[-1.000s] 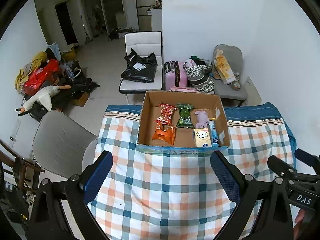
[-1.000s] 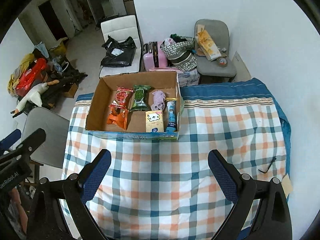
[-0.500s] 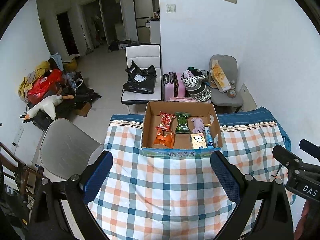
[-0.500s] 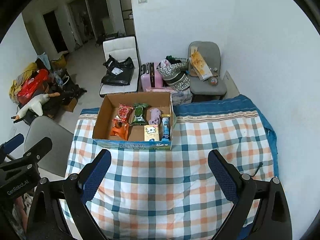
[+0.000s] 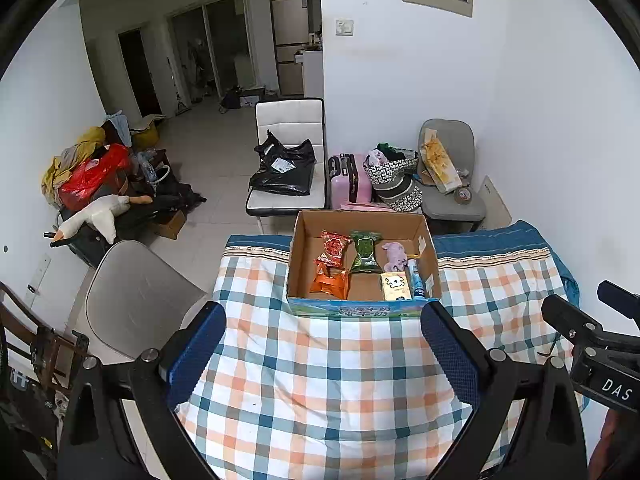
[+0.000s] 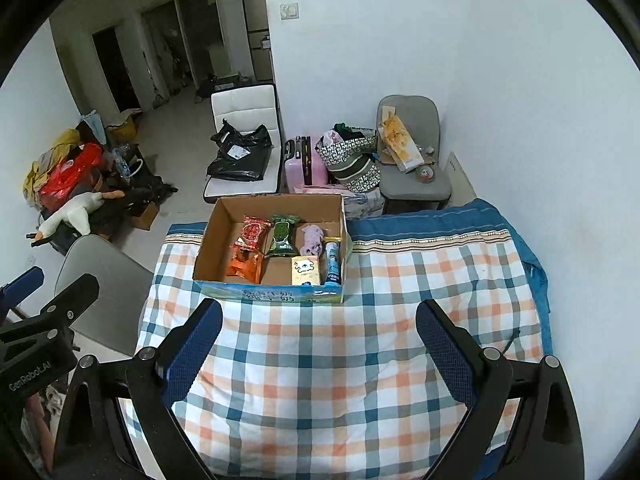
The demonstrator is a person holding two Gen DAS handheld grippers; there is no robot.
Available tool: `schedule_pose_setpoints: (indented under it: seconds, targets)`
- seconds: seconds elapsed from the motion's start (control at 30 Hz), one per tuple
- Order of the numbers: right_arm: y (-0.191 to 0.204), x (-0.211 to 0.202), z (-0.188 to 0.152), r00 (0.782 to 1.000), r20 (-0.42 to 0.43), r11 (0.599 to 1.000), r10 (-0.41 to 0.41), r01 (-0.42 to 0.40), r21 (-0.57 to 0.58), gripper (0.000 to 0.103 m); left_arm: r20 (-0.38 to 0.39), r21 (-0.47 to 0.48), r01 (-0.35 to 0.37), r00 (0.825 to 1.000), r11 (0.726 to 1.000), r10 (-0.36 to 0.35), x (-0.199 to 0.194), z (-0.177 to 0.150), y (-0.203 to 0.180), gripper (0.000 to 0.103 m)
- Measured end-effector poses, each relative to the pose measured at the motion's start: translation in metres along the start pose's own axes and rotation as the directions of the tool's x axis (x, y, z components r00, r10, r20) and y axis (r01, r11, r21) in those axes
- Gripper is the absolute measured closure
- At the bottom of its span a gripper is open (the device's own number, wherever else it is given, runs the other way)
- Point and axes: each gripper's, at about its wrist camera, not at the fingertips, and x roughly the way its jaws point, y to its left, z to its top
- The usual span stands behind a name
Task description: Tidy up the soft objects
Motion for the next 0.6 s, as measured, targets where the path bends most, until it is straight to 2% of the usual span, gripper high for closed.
schedule_pose_setpoints:
  seconds: [0.6]
  targets:
    - [-0.0028,-0.0062,0.0000,1.000,0.006,1.000,0.000,0.000,0.004,0.004,-0.001,0.001,0.003,1.000,1.000,-0.003,-0.0022,-0.0007,-0.0010,0.003]
